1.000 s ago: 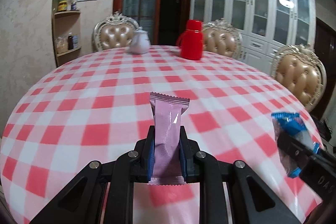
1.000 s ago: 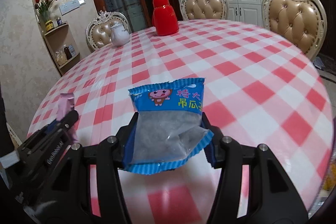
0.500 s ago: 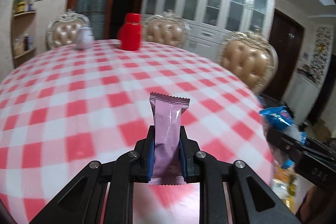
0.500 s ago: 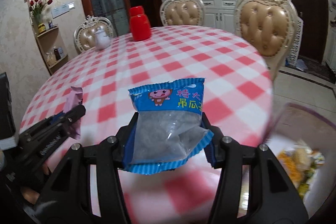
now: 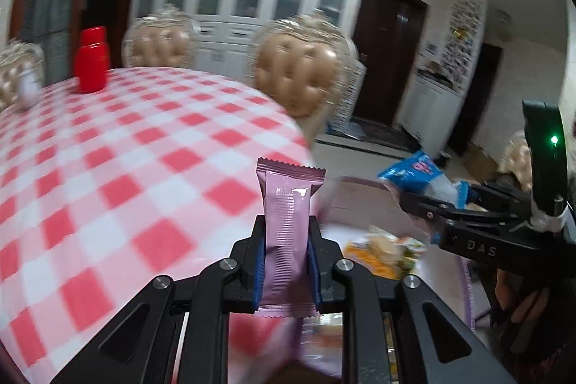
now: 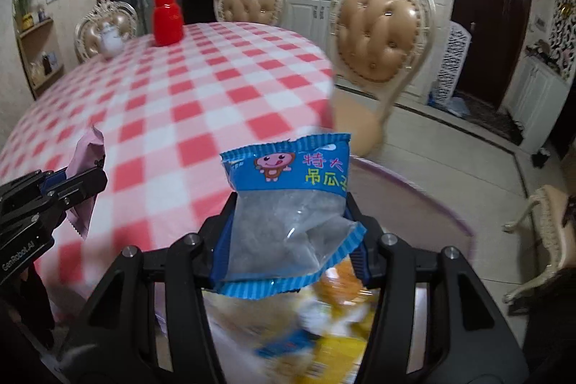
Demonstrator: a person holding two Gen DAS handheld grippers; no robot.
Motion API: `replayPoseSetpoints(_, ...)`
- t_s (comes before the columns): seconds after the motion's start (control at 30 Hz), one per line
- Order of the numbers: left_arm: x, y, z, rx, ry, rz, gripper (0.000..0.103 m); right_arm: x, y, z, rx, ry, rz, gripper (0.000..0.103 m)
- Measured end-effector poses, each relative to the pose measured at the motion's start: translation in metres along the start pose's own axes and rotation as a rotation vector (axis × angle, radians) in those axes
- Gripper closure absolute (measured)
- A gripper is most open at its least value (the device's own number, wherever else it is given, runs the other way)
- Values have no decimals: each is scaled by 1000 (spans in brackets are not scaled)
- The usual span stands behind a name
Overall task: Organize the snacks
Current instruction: 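Carry the pink bar with the left gripper while the right carries the blue-edged bag to the box, then open the left gripper over the white box while the right gripper releases the blue-edged bag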
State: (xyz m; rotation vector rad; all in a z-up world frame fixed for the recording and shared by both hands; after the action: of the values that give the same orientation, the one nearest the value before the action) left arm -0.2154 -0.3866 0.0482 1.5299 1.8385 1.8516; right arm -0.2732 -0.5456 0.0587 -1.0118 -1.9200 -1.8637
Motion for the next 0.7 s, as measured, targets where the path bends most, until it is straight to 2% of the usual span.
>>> replayPoseSetpoints(0.2,-20,4,-59,-58,-80,-5,82,0,-23,-35,-41,-23,35,46)
replayPoseSetpoints(0.37,-40,-8,-84,-99,-65,42,82,-7,-29,-46,-81,-26,23,46)
replayPoseSetpoints(0.47,-49,-19,-90,-123,-52,71,82,-21,-43,-61,-119,-41,68,46)
replayPoseSetpoints(0.7,-58,-35,-104,-200,-23,92,82,-27,-52,-68,-141,-34,89,46)
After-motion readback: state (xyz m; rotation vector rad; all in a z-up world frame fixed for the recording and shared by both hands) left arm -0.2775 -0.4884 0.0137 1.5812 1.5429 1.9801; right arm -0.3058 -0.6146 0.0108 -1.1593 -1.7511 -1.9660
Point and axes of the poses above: each gripper's, at about its wrist camera, not at the fingertips, and x roughly against the way its jaws point, z to its left, y to its top, the point moved 6 cm from there along -x, roughly the way its jaws point, and after that the axes turned 5 degrees about x, right-handed, at the moved point
